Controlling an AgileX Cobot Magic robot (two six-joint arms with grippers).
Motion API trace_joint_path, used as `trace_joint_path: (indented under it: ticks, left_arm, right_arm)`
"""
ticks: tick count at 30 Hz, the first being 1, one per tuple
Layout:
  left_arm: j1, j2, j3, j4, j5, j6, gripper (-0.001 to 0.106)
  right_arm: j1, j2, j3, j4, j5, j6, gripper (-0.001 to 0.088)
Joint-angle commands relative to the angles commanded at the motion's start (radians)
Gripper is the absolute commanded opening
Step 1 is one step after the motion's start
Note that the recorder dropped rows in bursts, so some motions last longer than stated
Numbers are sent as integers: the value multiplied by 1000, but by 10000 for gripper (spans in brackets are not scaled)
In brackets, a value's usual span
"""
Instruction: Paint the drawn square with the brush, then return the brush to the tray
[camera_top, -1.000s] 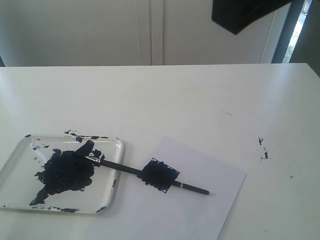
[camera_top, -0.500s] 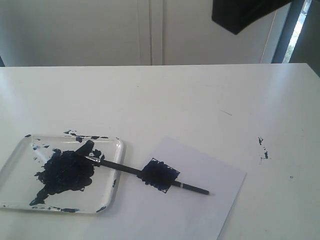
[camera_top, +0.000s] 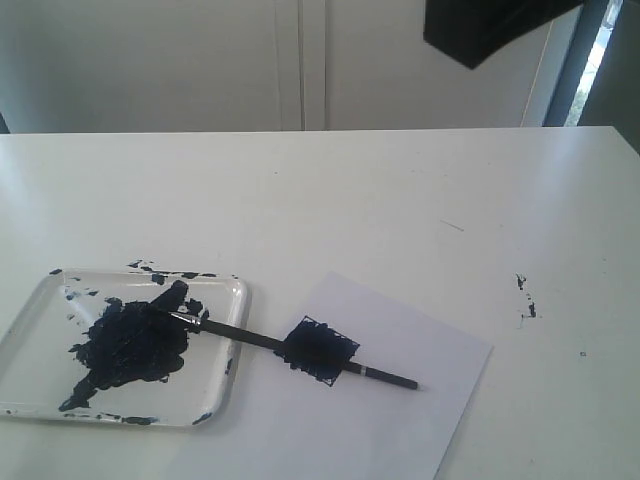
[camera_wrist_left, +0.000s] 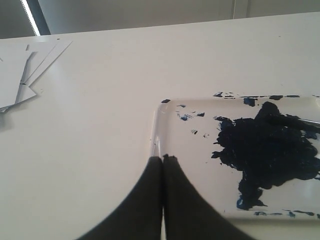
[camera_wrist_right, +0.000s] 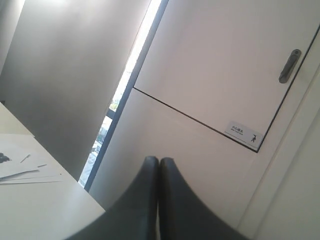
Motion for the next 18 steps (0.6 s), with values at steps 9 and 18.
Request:
trace_joint_path:
  ticks: [9, 18]
  left_arm:
    - [0, 0, 0, 0, 0, 0, 0]
    - [0, 0, 0, 0, 0, 0, 0]
  right_arm:
    - [-78, -155, 0, 37, 304, 4, 0]
    - [-260, -282, 64, 37, 541, 4, 0]
